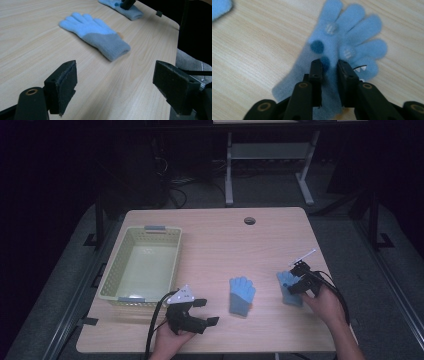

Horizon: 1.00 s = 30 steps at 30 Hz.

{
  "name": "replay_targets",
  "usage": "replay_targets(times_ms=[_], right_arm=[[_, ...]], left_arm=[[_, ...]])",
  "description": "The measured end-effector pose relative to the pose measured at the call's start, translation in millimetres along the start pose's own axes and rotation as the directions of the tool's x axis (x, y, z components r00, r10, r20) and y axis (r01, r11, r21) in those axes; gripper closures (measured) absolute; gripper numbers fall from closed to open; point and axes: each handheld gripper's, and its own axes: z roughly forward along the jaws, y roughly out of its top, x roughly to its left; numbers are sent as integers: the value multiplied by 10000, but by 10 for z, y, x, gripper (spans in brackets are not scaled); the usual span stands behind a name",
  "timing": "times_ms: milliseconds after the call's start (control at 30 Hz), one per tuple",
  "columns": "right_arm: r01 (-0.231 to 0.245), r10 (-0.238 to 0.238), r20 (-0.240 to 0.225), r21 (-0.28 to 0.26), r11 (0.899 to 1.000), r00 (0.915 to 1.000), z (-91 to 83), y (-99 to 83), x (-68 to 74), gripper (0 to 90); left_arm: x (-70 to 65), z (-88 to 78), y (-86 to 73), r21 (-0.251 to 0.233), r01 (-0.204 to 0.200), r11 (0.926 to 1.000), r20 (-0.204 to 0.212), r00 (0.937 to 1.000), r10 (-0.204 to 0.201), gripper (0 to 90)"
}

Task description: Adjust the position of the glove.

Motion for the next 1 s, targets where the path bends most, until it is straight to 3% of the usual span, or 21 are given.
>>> replay_targets(times_ms=[200,333,633,1000], right_arm=[[-340,335,-539,-79,9994,9980,-38,-22,-42,794],[-348,334,-585,-237,9991,9977,-85,-28,-34,798],[59,-100,-506,-809,9967,9987,-246,-5,98,798],[265,-399,-833,-1558,9874,9957,-474,89,237,797]], left_arm=[[13,-33,21,-126,-63,9999,-55,10000,62,193],[42,-55,20,-204,112,9997,-75,9999,-114,193],[40,-59,21,-239,127,9996,-65,9999,-128,193],[42,-69,23,-263,98,9996,-164,9998,-103,195]])
